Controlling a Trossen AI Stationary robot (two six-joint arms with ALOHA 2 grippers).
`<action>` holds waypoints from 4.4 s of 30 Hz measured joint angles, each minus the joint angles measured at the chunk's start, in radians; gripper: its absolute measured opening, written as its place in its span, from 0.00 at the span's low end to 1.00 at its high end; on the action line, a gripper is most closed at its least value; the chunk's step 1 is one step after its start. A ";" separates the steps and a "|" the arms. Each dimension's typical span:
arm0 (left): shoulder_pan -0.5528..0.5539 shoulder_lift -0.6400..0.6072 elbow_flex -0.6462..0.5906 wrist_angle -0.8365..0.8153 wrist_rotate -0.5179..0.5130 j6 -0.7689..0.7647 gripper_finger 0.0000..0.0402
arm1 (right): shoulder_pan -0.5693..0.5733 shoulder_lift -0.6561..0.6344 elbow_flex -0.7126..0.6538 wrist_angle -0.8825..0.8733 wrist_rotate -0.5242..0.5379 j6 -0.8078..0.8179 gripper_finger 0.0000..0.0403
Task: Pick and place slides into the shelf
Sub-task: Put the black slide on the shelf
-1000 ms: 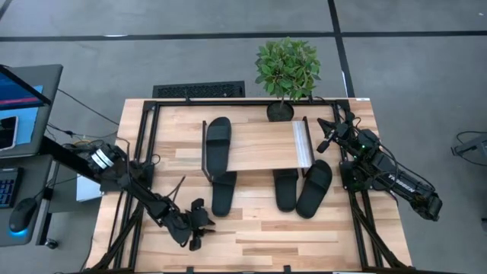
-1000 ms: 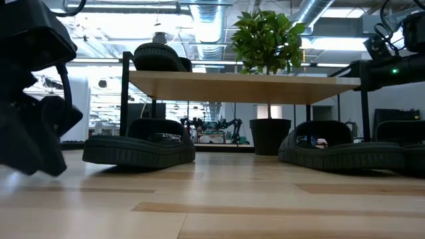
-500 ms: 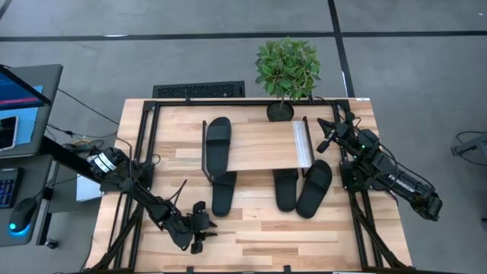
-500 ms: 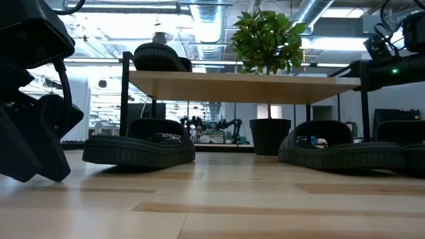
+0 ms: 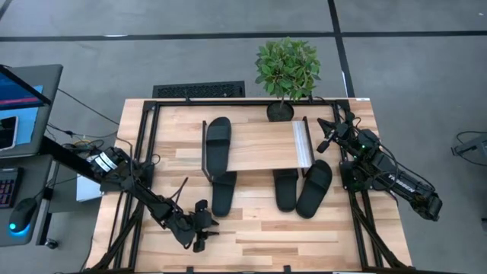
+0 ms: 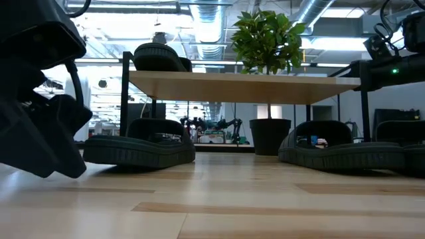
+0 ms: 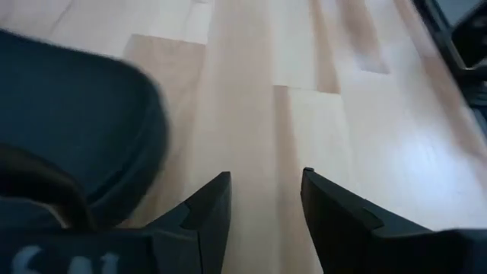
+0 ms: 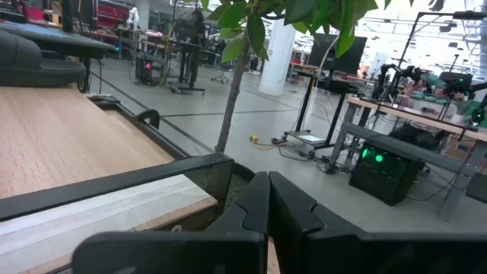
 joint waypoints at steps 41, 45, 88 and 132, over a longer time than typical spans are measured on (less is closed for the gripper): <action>0.120 -0.064 0.613 -1.205 0.084 0.302 0.34 | 0.000 0.000 0.000 0.009 0.000 0.000 0.00; 0.130 -0.005 0.613 -1.191 0.129 0.300 0.34 | 0.000 -0.001 0.000 0.010 0.001 0.000 0.00; 0.167 0.066 0.614 -1.146 0.115 0.346 0.34 | 0.000 0.000 0.000 0.000 0.003 0.000 0.00; 0.180 0.129 0.615 -1.132 0.167 0.242 0.17 | 0.000 0.000 0.000 0.000 0.003 0.000 0.00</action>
